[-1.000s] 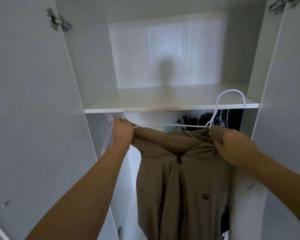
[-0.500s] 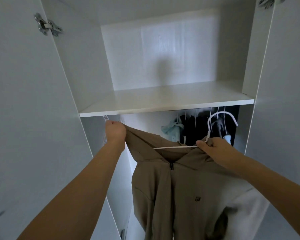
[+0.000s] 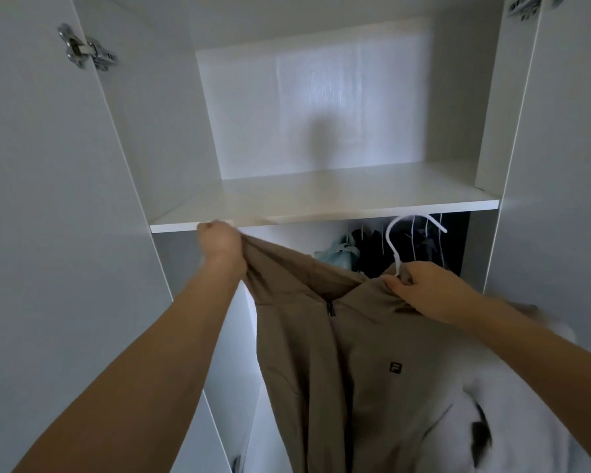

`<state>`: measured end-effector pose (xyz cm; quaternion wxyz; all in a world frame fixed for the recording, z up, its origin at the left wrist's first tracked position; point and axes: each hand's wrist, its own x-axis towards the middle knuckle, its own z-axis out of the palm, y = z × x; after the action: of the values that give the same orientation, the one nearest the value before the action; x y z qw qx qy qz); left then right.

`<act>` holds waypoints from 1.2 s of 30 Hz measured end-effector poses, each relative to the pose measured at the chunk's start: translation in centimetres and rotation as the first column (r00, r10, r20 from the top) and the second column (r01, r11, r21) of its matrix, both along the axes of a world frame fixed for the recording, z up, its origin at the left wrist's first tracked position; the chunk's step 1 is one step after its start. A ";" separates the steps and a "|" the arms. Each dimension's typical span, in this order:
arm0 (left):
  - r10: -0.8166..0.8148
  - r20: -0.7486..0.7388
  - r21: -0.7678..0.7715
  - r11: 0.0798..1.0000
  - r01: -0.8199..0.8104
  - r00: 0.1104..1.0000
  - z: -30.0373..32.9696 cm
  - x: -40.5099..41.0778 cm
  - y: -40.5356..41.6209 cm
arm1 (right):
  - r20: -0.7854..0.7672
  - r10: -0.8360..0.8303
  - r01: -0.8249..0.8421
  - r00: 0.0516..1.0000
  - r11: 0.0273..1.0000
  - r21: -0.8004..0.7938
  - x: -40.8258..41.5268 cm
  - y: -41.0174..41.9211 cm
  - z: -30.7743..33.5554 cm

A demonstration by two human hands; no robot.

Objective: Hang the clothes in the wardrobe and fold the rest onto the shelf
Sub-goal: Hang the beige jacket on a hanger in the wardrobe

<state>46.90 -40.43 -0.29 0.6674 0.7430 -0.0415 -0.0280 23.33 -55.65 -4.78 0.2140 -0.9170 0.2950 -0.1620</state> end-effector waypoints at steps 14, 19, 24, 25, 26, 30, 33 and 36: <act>-0.753 0.258 0.761 0.544 0.353 0.605 -2.9 -0.6 2.4 | 0.449 -0.073 -0.159 0.891 0.875 0.457 2.6 -1.0 2.0; -0.801 0.391 0.817 0.529 0.229 0.453 -4.5 -0.7 4.2 | 0.350 0.045 -0.202 0.936 0.881 0.427 4.4 0.6 1.5; -0.826 0.333 0.809 0.498 0.312 0.455 -4.5 -0.1 7.4 | 0.185 0.164 -0.221 0.969 0.910 0.350 5.7 1.5 1.5; -0.816 0.350 0.797 0.518 0.311 0.460 -4.7 -0.3 7.9 | 0.168 0.180 -0.227 0.969 0.917 0.328 5.7 1.5 1.7; -0.804 0.368 0.789 0.536 0.301 0.467 -5.0 -0.5 8.5 | 0.153 0.208 -0.247 0.966 0.918 0.310 5.9 1.8 1.9; -0.774 0.426 0.794 0.568 0.217 0.469 -5.7 -0.7 10.6 | 0.089 0.279 -0.293 0.956 0.912 0.286 7.4 2.7 1.4; -0.794 0.405 0.830 0.527 0.181 0.454 -5.3 -0.5 11.4 | 0.091 0.281 -0.295 0.955 0.918 0.265 7.9 3.2 1.0; -0.837 0.333 0.874 0.447 0.190 0.435 -4.9 -0.8 11.7 | 0.094 0.307 -0.321 0.947 0.902 0.289 8.4 3.7 0.6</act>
<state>46.11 -28.73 -5.14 0.1766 0.8184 -0.5458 0.0347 31.76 -51.90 -4.21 0.3810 -0.9052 0.1598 -0.0997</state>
